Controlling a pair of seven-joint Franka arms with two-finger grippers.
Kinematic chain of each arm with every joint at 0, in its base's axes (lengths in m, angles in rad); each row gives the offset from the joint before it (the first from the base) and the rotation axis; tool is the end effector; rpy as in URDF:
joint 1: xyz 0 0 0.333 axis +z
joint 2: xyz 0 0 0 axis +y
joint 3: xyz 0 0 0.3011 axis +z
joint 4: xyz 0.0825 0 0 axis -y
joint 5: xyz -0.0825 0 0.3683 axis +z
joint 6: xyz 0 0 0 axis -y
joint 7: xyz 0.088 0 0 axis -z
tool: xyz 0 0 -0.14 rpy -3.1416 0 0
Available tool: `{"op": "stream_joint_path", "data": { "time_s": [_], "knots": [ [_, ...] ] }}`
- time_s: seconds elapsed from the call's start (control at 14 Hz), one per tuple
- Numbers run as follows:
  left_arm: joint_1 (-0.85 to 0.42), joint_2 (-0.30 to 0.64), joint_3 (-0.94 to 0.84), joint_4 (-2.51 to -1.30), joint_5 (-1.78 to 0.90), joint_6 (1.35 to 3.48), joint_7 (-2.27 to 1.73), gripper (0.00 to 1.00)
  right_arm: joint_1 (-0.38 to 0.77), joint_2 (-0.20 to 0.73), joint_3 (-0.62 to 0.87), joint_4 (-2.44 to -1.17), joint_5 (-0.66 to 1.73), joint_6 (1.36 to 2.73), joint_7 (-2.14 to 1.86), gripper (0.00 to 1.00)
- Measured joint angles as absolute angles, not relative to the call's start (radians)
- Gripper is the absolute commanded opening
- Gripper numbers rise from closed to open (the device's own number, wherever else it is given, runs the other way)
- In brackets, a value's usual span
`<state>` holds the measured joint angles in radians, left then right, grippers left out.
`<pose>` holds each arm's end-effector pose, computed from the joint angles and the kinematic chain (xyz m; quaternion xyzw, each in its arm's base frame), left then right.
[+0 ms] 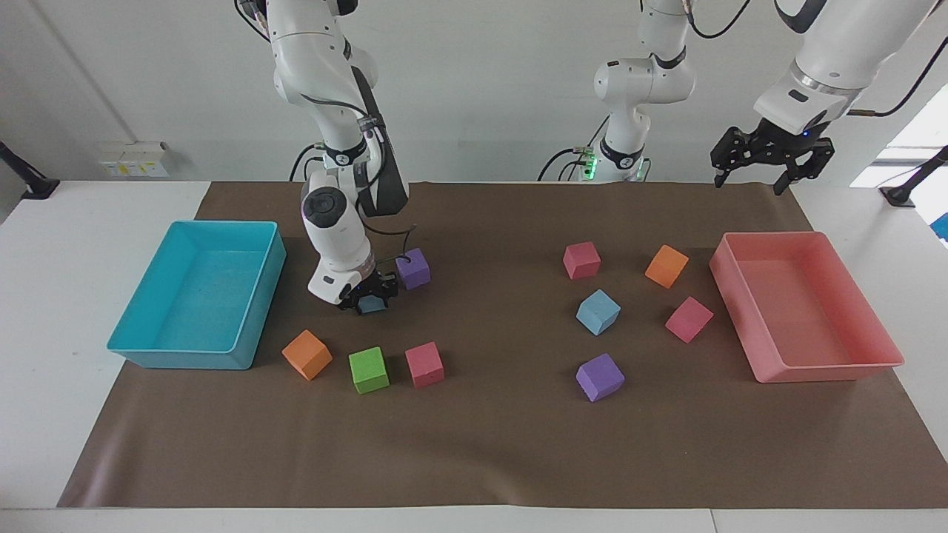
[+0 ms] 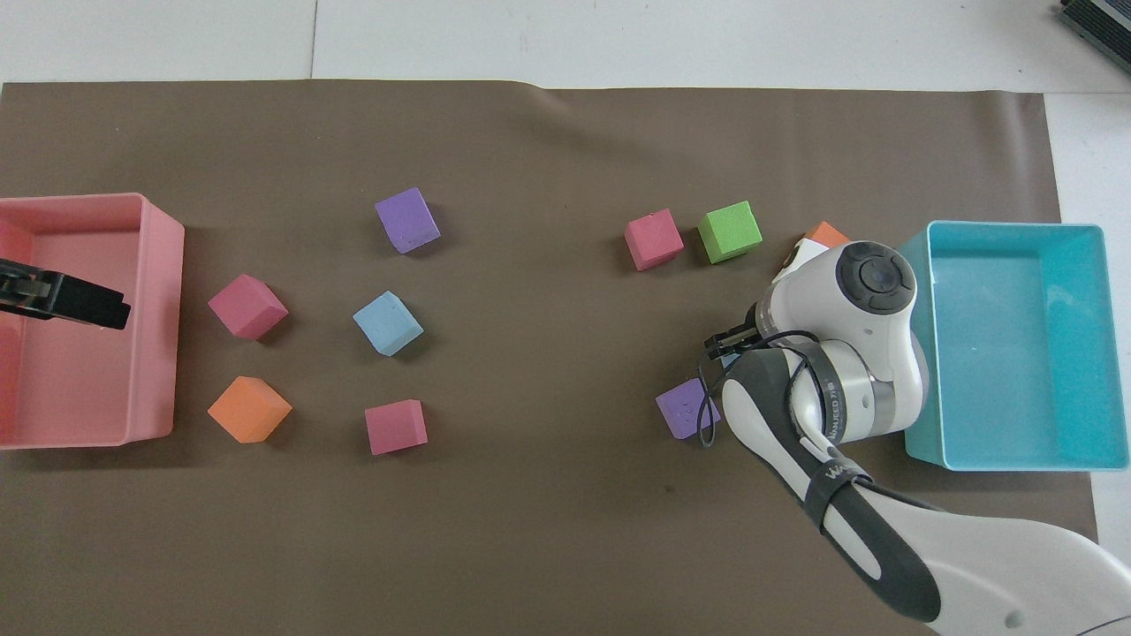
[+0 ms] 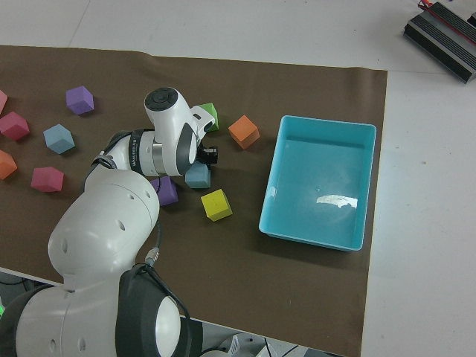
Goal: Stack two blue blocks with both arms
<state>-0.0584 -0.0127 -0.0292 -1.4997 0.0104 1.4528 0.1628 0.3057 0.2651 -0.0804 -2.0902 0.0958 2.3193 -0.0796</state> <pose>0.5201 -0.0442 0.6052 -0.9921 0.1243 0.0173 0.0047 0.5455 0.1292 0.2576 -0.9923 -0.1201 0.0190 0.0226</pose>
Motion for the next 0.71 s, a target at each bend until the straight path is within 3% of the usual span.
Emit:
{"op": "stream_joint_path", "data": {
  "time_s": [0.21, 0.71],
  "knots": [
    [-0.058, -0.013, -0.029, -1.500, 0.010, 1.453, 0.163, 1.00, 0.302, 0.263, -0.083, -2.074, 0.096, 2.309, -0.064, 0.00],
    [-0.058, -0.013, -0.029, -1.500, 0.010, 1.453, 0.163, 1.00, 0.295, 0.178, -0.084, -1.909, 0.097, 2.070, 0.061, 0.00]
  ]
}}
